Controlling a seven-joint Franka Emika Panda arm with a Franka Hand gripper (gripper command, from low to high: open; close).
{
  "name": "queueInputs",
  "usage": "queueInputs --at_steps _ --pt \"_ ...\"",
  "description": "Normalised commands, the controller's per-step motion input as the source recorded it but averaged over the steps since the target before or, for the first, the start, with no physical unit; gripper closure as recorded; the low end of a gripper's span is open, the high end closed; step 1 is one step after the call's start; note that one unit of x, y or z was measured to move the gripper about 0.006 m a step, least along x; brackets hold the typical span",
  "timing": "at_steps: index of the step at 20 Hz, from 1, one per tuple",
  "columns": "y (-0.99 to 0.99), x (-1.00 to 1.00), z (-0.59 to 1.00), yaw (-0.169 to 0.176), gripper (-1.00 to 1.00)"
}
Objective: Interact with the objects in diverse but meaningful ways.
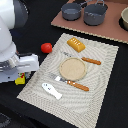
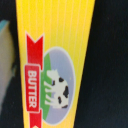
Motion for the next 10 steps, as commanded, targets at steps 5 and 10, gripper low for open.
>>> queueInputs --at_steps 5,10 --pt "0.07 0.05 -0.04 0.0 1.0" --pt "0.07 0.15 -0.09 0.0 1.0"
